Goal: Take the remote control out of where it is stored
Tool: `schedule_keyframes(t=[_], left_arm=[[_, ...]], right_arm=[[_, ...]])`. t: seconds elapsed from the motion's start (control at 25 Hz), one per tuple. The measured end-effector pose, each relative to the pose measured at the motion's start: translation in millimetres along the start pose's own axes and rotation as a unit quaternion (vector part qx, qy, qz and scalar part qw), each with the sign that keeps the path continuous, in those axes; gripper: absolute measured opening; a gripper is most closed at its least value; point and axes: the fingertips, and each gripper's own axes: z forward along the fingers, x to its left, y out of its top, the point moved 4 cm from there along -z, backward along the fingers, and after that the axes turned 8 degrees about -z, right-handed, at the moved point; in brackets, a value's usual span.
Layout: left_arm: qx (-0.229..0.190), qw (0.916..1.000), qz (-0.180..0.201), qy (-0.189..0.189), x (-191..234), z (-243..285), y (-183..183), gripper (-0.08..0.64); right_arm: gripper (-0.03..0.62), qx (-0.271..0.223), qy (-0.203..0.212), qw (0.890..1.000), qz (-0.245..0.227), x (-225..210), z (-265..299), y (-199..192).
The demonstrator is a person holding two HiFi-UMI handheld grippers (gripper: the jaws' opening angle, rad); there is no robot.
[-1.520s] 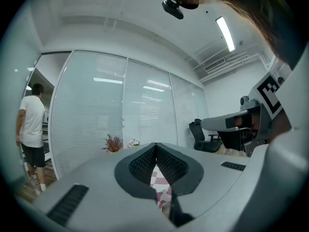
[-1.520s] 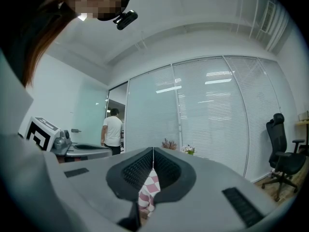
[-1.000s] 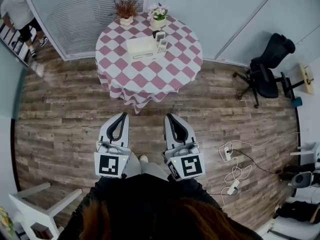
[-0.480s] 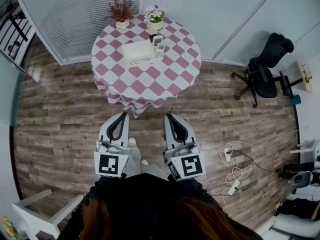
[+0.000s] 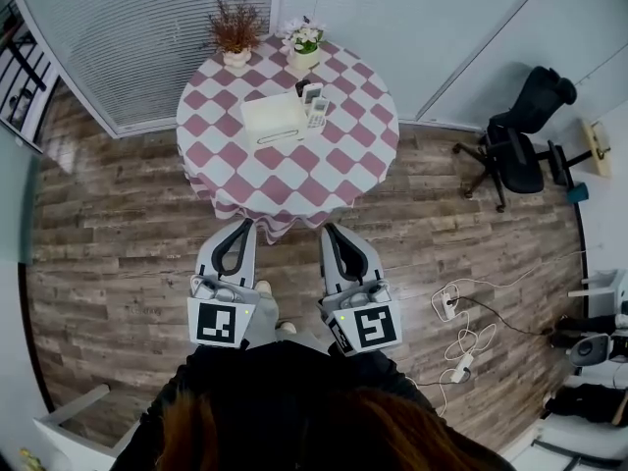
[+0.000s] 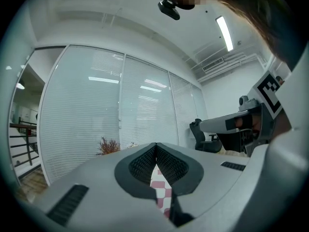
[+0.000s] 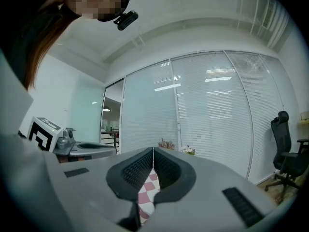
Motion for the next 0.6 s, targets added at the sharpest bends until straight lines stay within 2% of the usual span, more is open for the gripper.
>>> schedule_keyframes(t=[0.6], left_arm=[[0.005, 0.9999, -0.014, -0.008, 52.7, 41.6, -0.5, 0.006]], right_arm=[[0.015, 0.006, -0.017, 1.0, -0.004, -9.3, 63.3, -0.9]])
